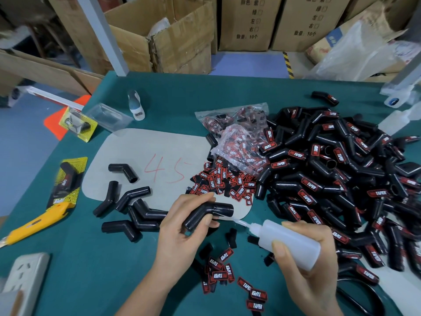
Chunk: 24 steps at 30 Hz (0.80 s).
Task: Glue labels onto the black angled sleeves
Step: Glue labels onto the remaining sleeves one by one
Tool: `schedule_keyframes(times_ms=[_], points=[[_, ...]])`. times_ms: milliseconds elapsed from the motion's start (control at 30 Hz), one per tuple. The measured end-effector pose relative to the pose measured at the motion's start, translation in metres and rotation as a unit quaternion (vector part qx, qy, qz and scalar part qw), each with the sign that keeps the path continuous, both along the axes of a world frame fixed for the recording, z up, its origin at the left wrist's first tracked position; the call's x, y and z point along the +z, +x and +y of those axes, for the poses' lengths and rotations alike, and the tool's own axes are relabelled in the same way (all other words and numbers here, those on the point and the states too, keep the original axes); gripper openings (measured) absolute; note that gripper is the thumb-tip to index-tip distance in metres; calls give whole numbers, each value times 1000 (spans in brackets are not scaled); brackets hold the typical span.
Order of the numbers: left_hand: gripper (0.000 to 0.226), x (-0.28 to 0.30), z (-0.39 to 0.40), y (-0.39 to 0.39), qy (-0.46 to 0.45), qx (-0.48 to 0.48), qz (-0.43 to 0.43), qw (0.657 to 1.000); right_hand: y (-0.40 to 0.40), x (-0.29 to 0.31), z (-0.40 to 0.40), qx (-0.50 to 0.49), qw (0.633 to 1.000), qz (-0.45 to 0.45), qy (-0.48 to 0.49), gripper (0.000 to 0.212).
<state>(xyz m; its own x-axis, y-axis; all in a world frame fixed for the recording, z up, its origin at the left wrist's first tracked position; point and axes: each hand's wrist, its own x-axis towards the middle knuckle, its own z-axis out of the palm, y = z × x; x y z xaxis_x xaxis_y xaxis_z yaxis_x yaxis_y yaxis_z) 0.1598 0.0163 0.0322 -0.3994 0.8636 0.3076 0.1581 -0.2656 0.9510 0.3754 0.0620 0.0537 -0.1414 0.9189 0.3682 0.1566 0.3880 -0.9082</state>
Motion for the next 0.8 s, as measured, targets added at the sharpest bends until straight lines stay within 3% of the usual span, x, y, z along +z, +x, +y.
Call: schedule_keyframes(times_ms=[800], points=[[33, -1, -1, 0, -10, 6, 15, 1000, 1, 2, 0, -4, 1000, -6, 2, 32]])
